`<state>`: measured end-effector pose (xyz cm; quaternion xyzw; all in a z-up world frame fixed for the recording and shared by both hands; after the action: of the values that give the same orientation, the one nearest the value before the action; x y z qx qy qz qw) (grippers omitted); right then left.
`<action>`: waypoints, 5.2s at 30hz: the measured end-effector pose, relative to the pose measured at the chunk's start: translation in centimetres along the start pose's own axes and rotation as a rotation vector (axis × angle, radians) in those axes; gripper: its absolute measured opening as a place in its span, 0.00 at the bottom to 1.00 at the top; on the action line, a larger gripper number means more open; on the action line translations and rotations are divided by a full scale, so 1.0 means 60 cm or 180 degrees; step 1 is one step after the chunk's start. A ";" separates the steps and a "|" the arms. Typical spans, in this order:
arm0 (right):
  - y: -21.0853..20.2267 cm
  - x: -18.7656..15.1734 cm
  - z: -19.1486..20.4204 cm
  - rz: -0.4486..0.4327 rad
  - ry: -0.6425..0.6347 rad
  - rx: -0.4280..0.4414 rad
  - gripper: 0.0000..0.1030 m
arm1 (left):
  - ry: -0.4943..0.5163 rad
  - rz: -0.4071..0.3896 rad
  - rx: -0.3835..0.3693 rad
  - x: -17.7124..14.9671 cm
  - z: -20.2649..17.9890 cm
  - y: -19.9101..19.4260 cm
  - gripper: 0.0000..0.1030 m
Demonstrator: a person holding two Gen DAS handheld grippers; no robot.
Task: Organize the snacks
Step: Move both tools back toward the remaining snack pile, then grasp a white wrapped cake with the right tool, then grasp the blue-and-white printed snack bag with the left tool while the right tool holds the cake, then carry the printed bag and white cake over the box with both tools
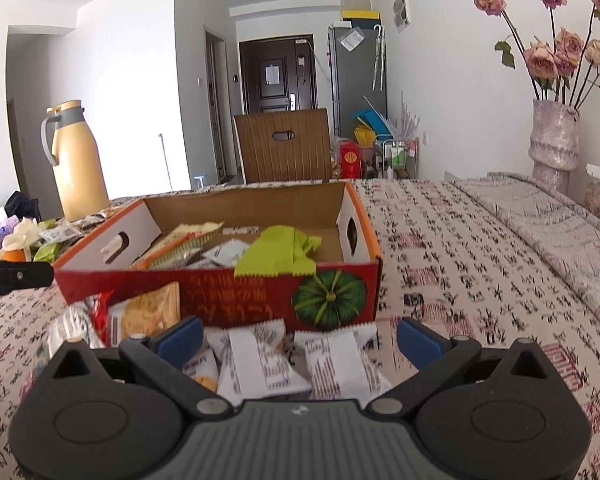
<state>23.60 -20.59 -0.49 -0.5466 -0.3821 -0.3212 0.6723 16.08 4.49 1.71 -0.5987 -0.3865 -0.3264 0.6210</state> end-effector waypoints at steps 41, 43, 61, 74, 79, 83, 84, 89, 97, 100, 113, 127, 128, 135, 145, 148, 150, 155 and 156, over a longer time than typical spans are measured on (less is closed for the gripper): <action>0.077 -0.004 -0.038 0.0409 0.0114 -0.0397 0.77 | -0.0160 0.0125 -0.0059 -0.038 0.017 0.037 1.00; 0.086 -0.008 -0.041 0.0477 0.0134 -0.0366 0.71 | -0.0159 0.0129 -0.0054 -0.038 0.017 0.037 1.00; 0.076 -0.023 -0.026 0.0293 -0.0026 -0.0342 0.38 | -0.0157 0.0212 -0.0023 -0.036 0.017 0.043 1.00; 0.006 -0.014 -0.056 -0.0033 0.0013 -0.0163 0.38 | -0.0040 0.0242 0.0158 0.004 -0.015 0.010 1.00; -0.001 -0.022 -0.081 -0.0072 0.0106 -0.0112 0.38 | -0.0034 0.0307 0.0231 0.014 -0.039 0.001 1.00; -0.004 -0.027 -0.086 -0.0120 0.0127 0.0017 0.38 | -0.0058 0.0422 0.0270 0.011 -0.058 -0.004 1.00; -0.004 -0.028 -0.085 -0.0126 0.0126 0.0039 0.38 | -0.0062 0.0451 0.0286 0.009 -0.062 -0.007 1.00; -0.009 -0.034 -0.090 -0.0174 0.0180 0.0146 0.38 | -0.0056 0.0590 0.0406 0.000 -0.081 -0.011 1.00; -0.019 -0.038 -0.090 -0.0262 0.0188 0.0314 0.38 | -0.0112 0.0911 0.0541 -0.014 -0.126 0.014 1.00; -0.022 -0.040 -0.088 -0.0289 0.0173 0.0337 0.38 | -0.0111 0.1059 0.0643 -0.021 -0.146 0.031 1.00; -0.033 -0.045 -0.085 -0.0395 0.0108 0.0350 0.38 | -0.0266 0.1192 0.0618 -0.046 -0.143 0.037 0.82; -0.042 -0.049 -0.082 -0.0465 0.0093 0.0300 0.38 | -0.0077 0.0895 0.0410 -0.047 -0.127 -0.015 0.66; -0.042 -0.050 -0.082 -0.0464 0.0086 0.0291 0.38 | -0.0055 0.0854 0.0390 -0.045 -0.127 -0.020 0.66; -0.056 -0.048 -0.073 -0.0507 -0.0012 0.0253 0.38 | 0.0047 0.0595 0.0291 -0.027 -0.122 -0.047 0.67; -0.078 -0.021 -0.039 -0.0587 -0.0183 0.0269 0.38 | 0.0099 0.0367 0.0195 0.012 -0.116 -0.051 0.67; -0.078 -0.002 -0.032 -0.0624 -0.0204 0.0262 0.38 | 0.0117 0.0287 0.0165 0.029 -0.115 -0.046 0.67; -0.076 0.013 -0.027 -0.0657 -0.0224 0.0241 0.38 | 0.0124 0.0250 0.0149 0.041 -0.114 -0.041 0.67; -0.062 0.051 -0.015 -0.0710 -0.0258 0.0188 0.38 | 0.0126 0.0169 0.0107 0.072 -0.110 -0.022 0.67; -0.058 0.058 -0.013 -0.0716 -0.0261 0.0179 0.38 | 0.0127 0.0155 0.0097 0.078 -0.110 -0.018 0.67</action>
<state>22.50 -22.11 4.17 -0.4940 -0.4770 -0.3612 0.6308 18.02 -1.88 6.43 -0.5917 -0.3643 -0.3172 0.6454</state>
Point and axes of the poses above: each gripper's, at about its wrist camera, not at the fingertips, and y roughly the way its jaws point, z to its left, x to its top, the point moved 2 cm from there along y, roughly the way its jaws point, and after that the axes turned 2 degrees about y, right-handed, at the moved point
